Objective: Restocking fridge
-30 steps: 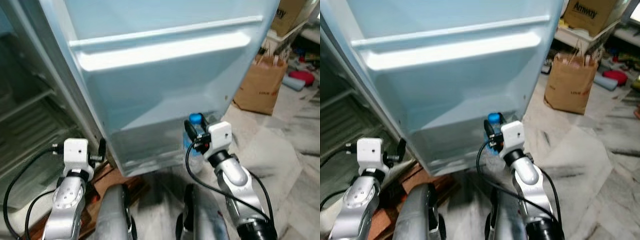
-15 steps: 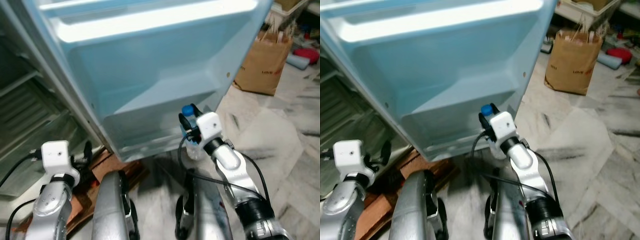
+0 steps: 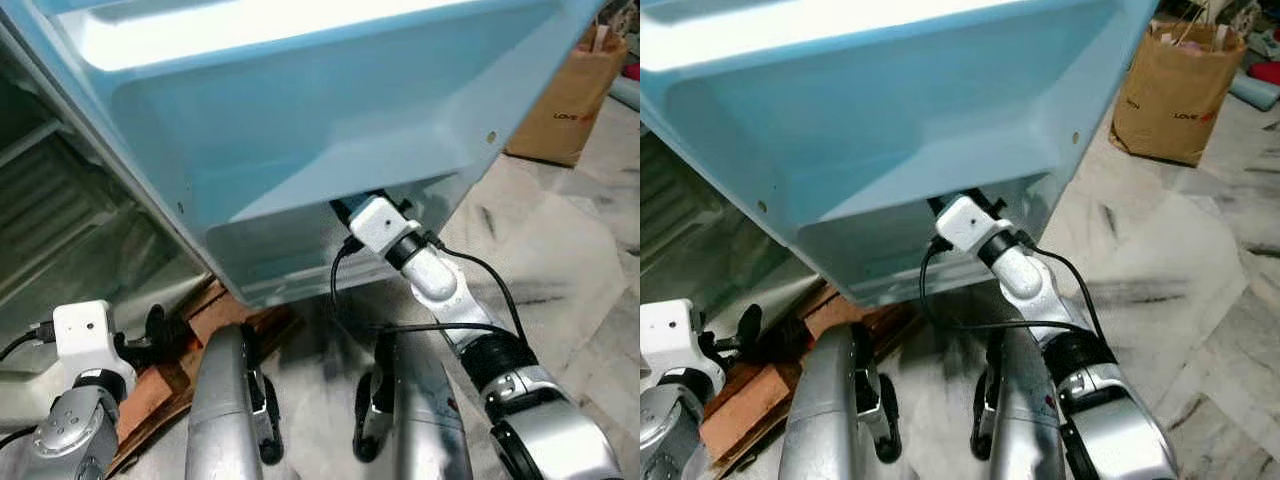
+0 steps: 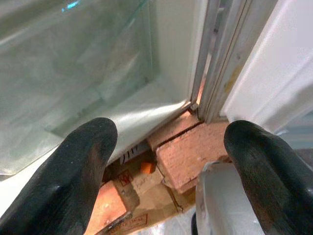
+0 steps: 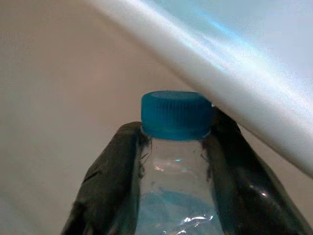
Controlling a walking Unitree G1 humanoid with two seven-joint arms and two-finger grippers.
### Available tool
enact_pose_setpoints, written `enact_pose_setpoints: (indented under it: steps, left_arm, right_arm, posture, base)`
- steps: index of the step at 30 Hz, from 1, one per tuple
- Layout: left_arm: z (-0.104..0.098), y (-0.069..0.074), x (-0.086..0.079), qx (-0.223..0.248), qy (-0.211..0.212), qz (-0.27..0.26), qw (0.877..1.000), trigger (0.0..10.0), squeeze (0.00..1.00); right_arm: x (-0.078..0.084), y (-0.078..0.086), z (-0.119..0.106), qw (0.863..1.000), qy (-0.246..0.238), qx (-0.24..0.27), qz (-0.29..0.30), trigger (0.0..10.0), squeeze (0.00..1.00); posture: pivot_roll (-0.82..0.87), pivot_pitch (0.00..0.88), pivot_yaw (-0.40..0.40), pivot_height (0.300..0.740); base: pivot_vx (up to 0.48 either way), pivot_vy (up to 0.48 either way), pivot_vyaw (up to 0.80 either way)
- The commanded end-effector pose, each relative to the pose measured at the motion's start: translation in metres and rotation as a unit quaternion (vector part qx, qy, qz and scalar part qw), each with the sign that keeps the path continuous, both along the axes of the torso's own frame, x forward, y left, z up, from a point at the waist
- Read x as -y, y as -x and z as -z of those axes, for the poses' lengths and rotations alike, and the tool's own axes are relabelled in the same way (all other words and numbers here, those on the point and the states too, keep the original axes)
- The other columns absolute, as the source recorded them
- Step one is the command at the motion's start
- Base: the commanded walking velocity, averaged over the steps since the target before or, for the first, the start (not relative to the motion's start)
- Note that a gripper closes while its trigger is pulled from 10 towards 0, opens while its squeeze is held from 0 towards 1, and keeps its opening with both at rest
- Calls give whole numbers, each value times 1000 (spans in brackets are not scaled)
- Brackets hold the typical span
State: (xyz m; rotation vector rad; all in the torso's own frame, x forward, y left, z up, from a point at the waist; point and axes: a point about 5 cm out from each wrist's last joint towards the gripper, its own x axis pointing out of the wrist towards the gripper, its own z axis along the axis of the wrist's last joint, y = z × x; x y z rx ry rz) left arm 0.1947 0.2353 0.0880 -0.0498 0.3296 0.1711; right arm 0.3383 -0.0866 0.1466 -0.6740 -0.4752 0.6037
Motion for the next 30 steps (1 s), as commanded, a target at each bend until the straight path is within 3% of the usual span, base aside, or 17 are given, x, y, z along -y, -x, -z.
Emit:
enact_pose_setpoints:
  steps: [1, 4, 7, 10, 12, 15, 30]
  left_arm:
    - [-2, 4, -3, -6, -6, -2, 1000, 10000, 0]
    - [-2, 5, -4, -10, -6, -4, 1000, 10000, 0]
    - [-3, 3, -2, -10, -7, -1, 1000, 10000, 0]
    - [-4, 2, -1, -9, -10, 3, 1000, 10000, 0]
    - [-4, 1, -1, -9, -11, 4, 1000, 10000, 0]
    - [-4, 2, -2, -10, -12, 5, 1000, 10000, 0]
    - [-5, -2, 1, -8, -22, 17, 1000, 10000, 0]
  right_arm:
    - [-10, 2, -15, 998, -4, 49, -29, 10000, 0]
    - [-16, 0, -20, 997, -3, 65, -43, 10000, 0]
    - [-13, -1, -6, 998, 19, 44, -34, 10000, 0]
    - [-1, -5, 16, 1000, 17, -23, 3, 10000, 0]
    - [14, -7, 38, 992, -17, -113, 53, 10000, 0]
    - [20, -6, 46, 985, -44, -146, 76, 10000, 0]
    - [25, -2, 60, 974, -84, -187, 98, 10000, 0]
  posture:
    - [233, 316, 41, 566]
    - [231, 313, 39, 566]
    - [234, 311, 39, 566]
    - [236, 312, 40, 566]
    - [239, 313, 40, 566]
    - [242, 315, 41, 566]
    - [239, 314, 47, 566]
  base:
    - [0, 0, 0]
    - [0, 0, 0]
    - [0, 0, 0]
    - [0, 0, 0]
    - [0, 0, 0]
    - [0, 0, 0]
    - [0, 0, 0]
